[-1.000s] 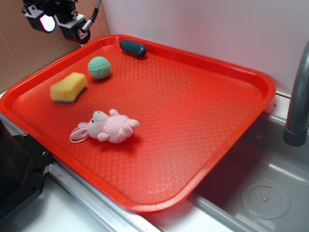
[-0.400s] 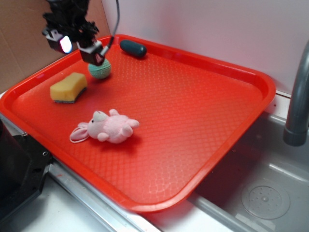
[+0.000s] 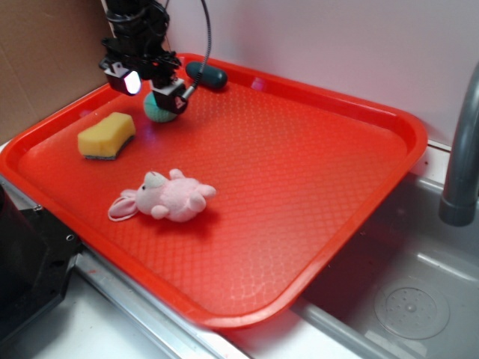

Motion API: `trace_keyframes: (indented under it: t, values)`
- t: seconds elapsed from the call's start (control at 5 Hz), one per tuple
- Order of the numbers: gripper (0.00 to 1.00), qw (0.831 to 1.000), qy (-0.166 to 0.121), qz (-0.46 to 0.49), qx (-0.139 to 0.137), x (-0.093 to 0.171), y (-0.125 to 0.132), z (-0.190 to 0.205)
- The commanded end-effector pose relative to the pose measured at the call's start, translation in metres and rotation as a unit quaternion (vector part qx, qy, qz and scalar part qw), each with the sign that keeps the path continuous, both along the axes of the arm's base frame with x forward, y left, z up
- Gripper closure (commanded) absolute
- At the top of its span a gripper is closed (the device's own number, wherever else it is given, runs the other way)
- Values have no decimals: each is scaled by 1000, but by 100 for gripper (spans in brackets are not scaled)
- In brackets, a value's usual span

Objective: Grab the green ball.

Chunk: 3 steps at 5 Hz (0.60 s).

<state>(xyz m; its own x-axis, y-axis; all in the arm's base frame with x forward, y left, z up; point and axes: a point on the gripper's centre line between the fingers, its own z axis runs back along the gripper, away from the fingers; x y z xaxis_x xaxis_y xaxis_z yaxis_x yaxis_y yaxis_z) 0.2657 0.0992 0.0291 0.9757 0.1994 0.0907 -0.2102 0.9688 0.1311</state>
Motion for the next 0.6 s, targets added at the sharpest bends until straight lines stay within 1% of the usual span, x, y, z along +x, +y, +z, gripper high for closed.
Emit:
trace_keyframes:
  t: [0.0, 0.2, 0.4]
  values:
    - [100, 1000, -4, 22, -12, 7, 12, 7]
    - [100, 1000, -3, 21, -17, 2, 11, 14]
    - [100, 999, -2, 26, -29, -11, 4, 42]
